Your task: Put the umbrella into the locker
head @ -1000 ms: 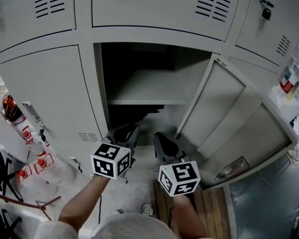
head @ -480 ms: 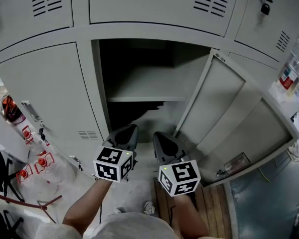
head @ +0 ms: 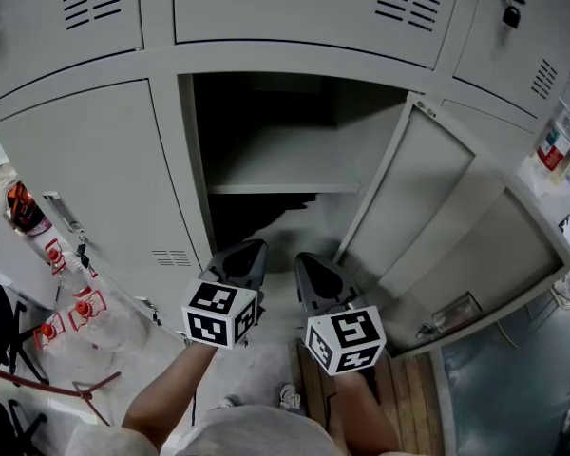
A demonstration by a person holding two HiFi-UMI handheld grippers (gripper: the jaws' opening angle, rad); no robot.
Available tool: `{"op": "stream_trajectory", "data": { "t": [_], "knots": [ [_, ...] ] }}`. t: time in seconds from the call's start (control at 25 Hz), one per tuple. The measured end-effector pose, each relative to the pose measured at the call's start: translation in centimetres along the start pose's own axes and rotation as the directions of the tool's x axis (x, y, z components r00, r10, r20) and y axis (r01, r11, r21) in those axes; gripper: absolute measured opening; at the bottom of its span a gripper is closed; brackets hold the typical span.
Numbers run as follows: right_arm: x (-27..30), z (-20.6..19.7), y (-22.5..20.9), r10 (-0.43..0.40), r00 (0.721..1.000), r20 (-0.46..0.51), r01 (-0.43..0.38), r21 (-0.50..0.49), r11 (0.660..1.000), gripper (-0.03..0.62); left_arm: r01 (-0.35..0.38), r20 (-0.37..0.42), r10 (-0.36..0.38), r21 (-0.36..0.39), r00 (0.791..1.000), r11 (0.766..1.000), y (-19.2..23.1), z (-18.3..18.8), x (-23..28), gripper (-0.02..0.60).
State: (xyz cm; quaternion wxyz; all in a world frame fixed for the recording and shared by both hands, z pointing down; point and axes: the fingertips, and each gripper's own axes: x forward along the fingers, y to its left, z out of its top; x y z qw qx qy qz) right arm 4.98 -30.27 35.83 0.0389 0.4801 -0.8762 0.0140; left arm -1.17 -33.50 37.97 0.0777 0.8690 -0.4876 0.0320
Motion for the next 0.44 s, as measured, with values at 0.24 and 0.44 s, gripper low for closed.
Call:
{"op": "stream_trajectory", "data": {
  "t": [0.24,0.44],
  "knots": [
    [0.02,0.02,-0.28,-0.003,1.000,0.006,0.003,-0.002,1.000,0.003,0.005,-0.006,-0.005,-0.008,1.000,1.000,0.12,-0.28,0.52,0.007],
    [0.00,-0.17,-0.76,-0.010,1.000,0.005,0.010,0.002,1.000,0.003,0.008,-0.011,-0.008,-0.007,1.000,1.000,-0.01,-0.43,0.86,0.006]
  ]
}}
